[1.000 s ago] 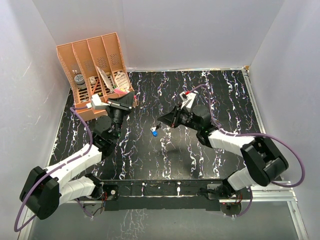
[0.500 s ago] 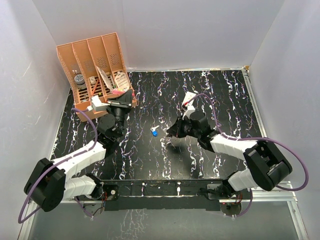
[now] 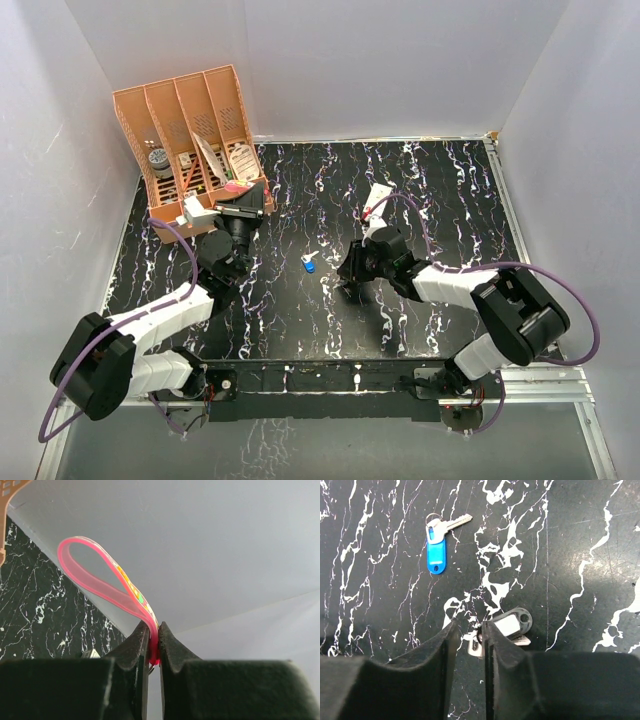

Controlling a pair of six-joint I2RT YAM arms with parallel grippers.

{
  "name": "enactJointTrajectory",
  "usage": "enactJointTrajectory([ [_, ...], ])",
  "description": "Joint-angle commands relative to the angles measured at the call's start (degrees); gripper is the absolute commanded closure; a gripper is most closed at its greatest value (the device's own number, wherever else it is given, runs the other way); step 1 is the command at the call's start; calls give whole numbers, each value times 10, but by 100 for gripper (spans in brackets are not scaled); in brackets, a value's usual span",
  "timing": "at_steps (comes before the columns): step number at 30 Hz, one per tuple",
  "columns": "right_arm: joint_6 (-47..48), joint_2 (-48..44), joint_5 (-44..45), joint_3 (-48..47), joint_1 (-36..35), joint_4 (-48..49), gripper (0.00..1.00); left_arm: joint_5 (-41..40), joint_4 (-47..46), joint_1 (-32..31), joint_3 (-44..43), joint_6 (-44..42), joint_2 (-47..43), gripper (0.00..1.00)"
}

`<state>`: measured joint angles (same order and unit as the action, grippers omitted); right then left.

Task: Put the keys on the keyring

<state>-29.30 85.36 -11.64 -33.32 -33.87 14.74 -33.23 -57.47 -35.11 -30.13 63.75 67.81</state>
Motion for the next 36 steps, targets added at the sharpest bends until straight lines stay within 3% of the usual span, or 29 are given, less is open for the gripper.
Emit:
enactJointTrajectory([
  [1,15,-10,20,-39,-5,5,72,-8,-30,-3,13,3,-17,100],
  [4,16,-33,31,-40,-5,-6,66,-10,-32,-3,19,4,-21,100],
  [18,54,-69,70,-69,-17,-140,65,-7,-30,-3,20,-5,-26,100],
  [36,51,-18,50,-52,-30,-134,68,-9,-26,-3,22,-5,-30,100],
])
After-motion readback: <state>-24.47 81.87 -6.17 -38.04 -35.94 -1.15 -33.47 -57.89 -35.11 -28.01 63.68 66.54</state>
